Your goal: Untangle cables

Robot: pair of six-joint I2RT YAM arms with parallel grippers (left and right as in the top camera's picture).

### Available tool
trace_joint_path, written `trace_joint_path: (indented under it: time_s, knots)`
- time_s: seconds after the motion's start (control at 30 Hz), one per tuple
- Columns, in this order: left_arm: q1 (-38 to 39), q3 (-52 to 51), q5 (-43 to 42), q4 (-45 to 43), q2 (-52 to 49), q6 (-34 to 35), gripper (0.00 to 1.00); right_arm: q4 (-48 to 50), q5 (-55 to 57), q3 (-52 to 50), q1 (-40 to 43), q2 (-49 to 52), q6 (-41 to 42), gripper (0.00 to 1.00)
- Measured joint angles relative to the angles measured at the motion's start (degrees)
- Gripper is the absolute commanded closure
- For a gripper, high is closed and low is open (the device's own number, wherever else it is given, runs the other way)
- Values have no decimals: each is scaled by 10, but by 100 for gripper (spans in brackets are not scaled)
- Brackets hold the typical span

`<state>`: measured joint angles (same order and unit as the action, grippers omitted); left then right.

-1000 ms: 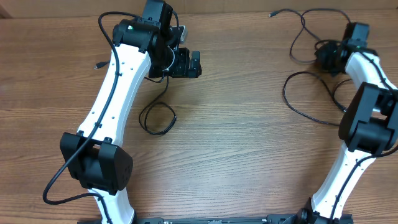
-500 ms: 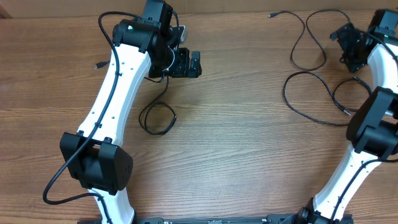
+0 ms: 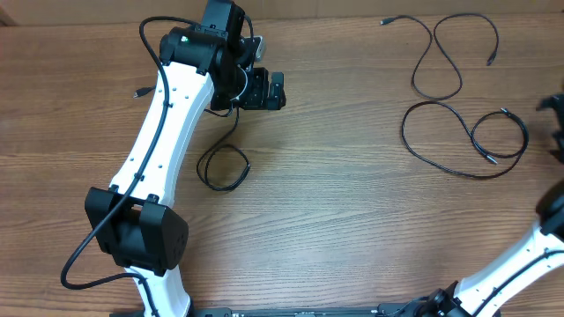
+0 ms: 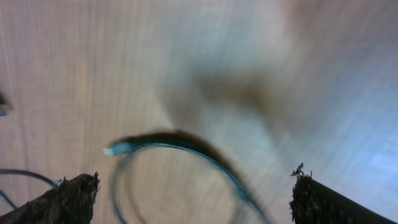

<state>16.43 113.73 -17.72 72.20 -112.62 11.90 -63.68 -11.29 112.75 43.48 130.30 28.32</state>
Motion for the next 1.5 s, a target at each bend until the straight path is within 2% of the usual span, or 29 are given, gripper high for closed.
trace_joint_path:
  time_s: [0.17,0.3,0.4,0.63,0.97,1.33,1.5]
  knots:
    - [0,0,0,0,0,0,1,-105,1,0,37,-14,-18,0]
    - [0,0,0,0,0,0,1,-166,-7,-14,35,-15,-25,0]
    - [0,0,0,0,0,0,1,-167,-8,-38,20,-15,-33,0]
    - [0,0,0,0,0,0,1,-118,-14,-110,-47,-16,-43,1]
    - [0,0,0,0,0,0,0,-51,-11,-144,-80,-16,-43,16]
    - [0,0,0,0,0,0,1,68,-4,-176,-126,-40,-40,17]
    - [0,0,0,0,0,0,0,99,-5,-176,-149,-40,-42,11]
